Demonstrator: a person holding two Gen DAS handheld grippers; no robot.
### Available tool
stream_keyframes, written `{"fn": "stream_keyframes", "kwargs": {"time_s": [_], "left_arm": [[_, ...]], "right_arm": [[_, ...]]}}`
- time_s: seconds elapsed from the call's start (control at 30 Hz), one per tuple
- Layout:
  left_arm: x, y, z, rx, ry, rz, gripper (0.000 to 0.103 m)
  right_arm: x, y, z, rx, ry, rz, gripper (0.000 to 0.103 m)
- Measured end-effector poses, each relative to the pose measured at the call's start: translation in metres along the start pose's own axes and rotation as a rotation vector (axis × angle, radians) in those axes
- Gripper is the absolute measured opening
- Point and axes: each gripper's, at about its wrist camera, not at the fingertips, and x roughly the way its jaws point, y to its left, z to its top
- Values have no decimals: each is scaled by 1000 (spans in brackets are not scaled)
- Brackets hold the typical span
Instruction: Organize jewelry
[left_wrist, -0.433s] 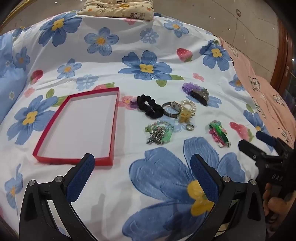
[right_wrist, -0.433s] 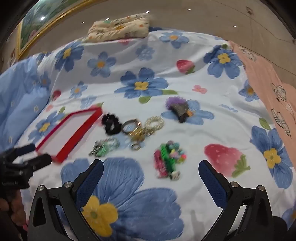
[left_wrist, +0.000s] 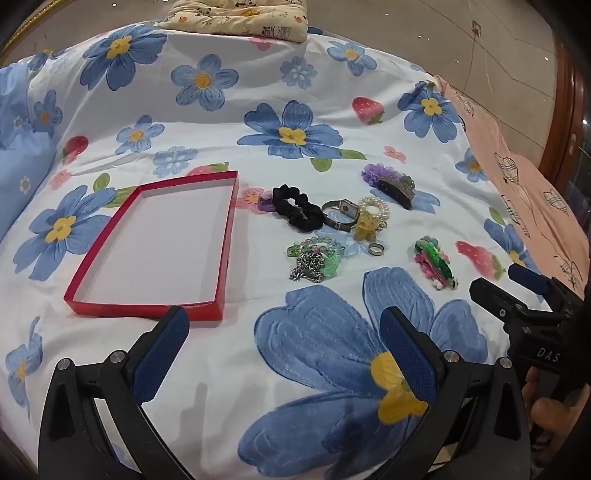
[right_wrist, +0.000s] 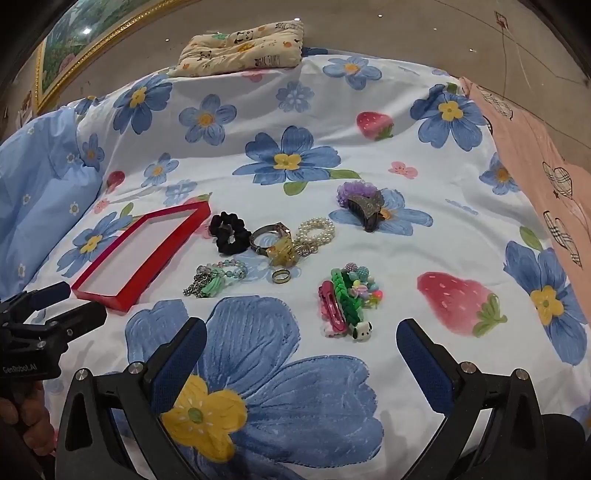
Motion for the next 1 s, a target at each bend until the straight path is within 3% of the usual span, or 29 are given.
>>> {"fn": "stream_keyframes", "kwargs": {"time_s": [1.0], "left_arm": [[-1,4,-2,-6,-3,4,103]], "right_arm": [[2,1,1,9,15,-14,103]]}}
